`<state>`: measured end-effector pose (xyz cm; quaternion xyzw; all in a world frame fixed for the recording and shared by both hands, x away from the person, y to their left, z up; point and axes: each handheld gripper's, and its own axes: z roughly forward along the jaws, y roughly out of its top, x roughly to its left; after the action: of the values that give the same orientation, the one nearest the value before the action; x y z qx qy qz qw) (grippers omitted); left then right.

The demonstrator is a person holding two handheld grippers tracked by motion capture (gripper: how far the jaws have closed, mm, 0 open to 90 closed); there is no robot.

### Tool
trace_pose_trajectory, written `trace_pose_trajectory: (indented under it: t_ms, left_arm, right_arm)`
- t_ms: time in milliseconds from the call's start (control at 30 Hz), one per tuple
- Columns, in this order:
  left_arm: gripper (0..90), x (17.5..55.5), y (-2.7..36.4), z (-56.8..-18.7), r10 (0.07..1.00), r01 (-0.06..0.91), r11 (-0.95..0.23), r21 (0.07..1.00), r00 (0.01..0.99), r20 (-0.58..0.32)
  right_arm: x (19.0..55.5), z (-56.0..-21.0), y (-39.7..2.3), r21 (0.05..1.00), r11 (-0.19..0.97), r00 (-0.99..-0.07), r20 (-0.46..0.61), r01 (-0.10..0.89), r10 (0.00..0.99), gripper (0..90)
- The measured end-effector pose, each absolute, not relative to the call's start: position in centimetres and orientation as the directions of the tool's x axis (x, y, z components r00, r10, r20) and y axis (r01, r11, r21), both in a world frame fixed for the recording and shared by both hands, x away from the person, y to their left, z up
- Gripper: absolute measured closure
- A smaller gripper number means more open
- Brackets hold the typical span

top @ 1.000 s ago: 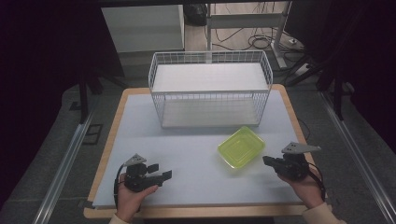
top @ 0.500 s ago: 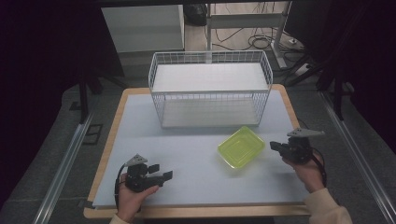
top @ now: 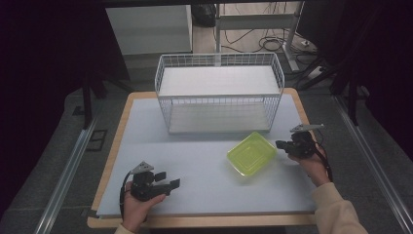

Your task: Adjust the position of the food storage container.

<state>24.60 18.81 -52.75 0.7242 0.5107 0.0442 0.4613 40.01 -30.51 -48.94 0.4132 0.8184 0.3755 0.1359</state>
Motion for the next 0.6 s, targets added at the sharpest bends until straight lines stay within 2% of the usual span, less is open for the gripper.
trace_pose_trajectory:
  t_ms: [67, 600]
  left_arm:
    - [25.9, 24.57, 18.75, -52.71, 0.784, 0.698, -0.052, 0.714, 0.472, -0.404]
    - [25.9, 24.57, 18.78, -52.73, 0.782, 0.697, -0.06, 0.714, 0.477, -0.401]
  right_arm:
    - [40.21, -49.18, -30.44, 0.725, 0.373, -0.626, 0.103, 0.579, 0.773, 90.0]
    - [39.82, -49.05, -29.75, 0.711, 0.453, -0.666, 0.03, 0.538, 0.745, 90.0]
